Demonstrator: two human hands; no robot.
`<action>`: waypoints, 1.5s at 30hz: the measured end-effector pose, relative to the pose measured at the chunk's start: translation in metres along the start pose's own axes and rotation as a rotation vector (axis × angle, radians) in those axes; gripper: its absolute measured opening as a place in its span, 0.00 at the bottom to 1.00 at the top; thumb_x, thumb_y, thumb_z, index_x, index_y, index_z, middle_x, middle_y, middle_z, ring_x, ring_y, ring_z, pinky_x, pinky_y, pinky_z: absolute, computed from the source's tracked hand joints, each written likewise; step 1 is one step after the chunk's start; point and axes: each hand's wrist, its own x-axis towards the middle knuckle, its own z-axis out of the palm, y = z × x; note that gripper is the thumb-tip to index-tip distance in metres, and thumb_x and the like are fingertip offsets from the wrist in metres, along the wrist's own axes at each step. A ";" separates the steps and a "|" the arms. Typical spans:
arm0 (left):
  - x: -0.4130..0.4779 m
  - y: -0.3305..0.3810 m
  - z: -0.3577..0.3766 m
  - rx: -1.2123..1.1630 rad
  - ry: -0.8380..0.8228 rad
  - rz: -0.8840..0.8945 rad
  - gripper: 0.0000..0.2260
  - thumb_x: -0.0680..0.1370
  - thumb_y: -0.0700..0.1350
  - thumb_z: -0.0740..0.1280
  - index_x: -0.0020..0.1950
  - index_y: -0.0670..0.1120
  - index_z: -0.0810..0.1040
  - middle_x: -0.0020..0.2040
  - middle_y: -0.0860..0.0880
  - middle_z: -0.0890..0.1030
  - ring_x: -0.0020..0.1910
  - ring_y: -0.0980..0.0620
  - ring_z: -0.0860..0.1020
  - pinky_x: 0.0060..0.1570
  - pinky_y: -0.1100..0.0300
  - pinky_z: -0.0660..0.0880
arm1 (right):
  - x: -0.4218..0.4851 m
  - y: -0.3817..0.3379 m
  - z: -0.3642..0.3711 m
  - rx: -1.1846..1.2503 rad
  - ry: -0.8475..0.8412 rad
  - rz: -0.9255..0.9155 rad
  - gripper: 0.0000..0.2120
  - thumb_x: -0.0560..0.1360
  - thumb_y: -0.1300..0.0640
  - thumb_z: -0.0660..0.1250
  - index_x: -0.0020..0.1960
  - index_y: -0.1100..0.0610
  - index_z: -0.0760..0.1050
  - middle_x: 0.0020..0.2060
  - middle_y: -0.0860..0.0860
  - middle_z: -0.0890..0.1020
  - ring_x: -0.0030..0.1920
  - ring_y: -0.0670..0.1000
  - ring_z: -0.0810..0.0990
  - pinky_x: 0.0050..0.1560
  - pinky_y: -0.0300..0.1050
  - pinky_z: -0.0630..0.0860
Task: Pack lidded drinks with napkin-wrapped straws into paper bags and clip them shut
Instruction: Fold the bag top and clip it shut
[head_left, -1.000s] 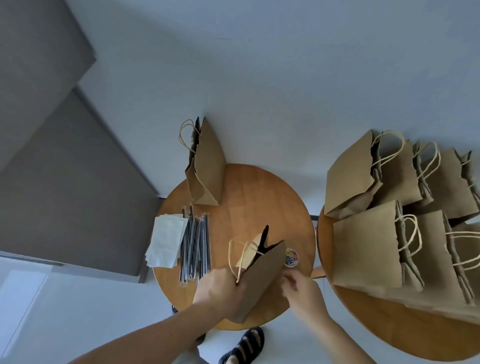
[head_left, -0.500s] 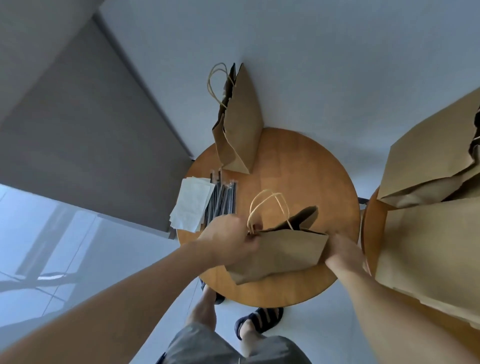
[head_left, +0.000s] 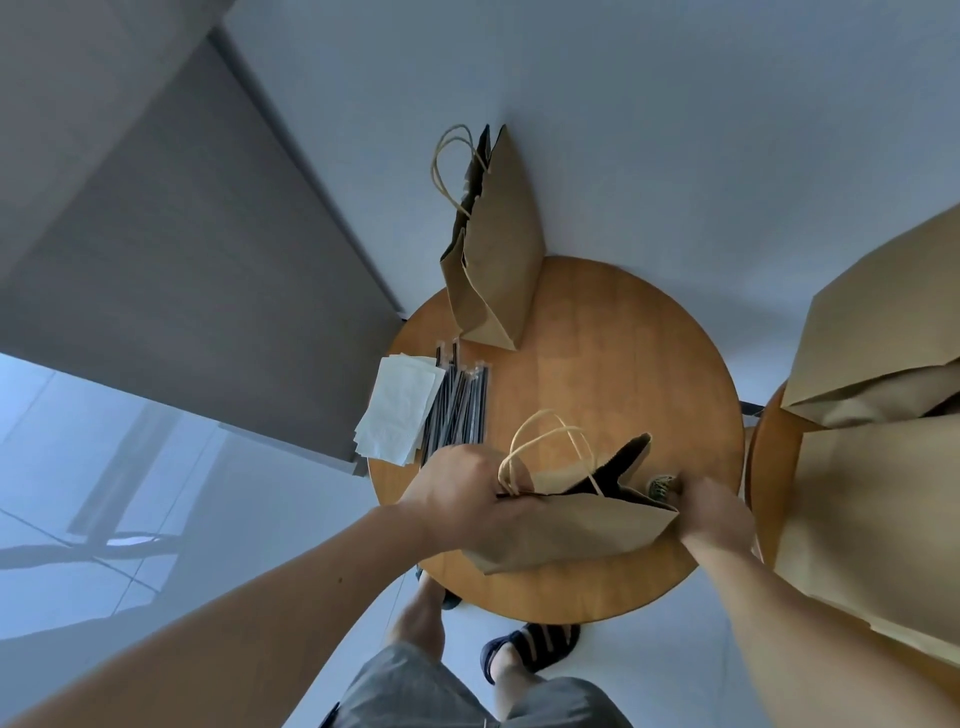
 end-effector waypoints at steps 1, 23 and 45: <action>0.000 0.000 0.000 -0.011 -0.005 -0.009 0.28 0.67 0.68 0.55 0.45 0.50 0.85 0.38 0.50 0.82 0.40 0.50 0.80 0.42 0.52 0.77 | 0.001 0.001 0.000 0.003 0.000 0.007 0.10 0.81 0.55 0.59 0.51 0.54 0.78 0.45 0.51 0.82 0.45 0.52 0.81 0.35 0.40 0.69; 0.001 -0.014 0.011 0.016 0.001 -0.104 0.07 0.74 0.60 0.69 0.44 0.58 0.80 0.32 0.63 0.76 0.36 0.61 0.76 0.35 0.72 0.69 | -0.044 -0.023 -0.055 0.802 0.223 -0.225 0.06 0.77 0.60 0.69 0.53 0.57 0.82 0.48 0.51 0.84 0.47 0.45 0.80 0.47 0.28 0.70; 0.001 -0.004 0.025 0.137 0.045 -0.166 0.13 0.78 0.60 0.63 0.50 0.55 0.83 0.39 0.52 0.82 0.40 0.51 0.80 0.42 0.56 0.78 | -0.141 -0.092 -0.120 0.688 0.216 -0.669 0.09 0.74 0.56 0.73 0.51 0.45 0.78 0.37 0.35 0.80 0.44 0.36 0.79 0.42 0.27 0.75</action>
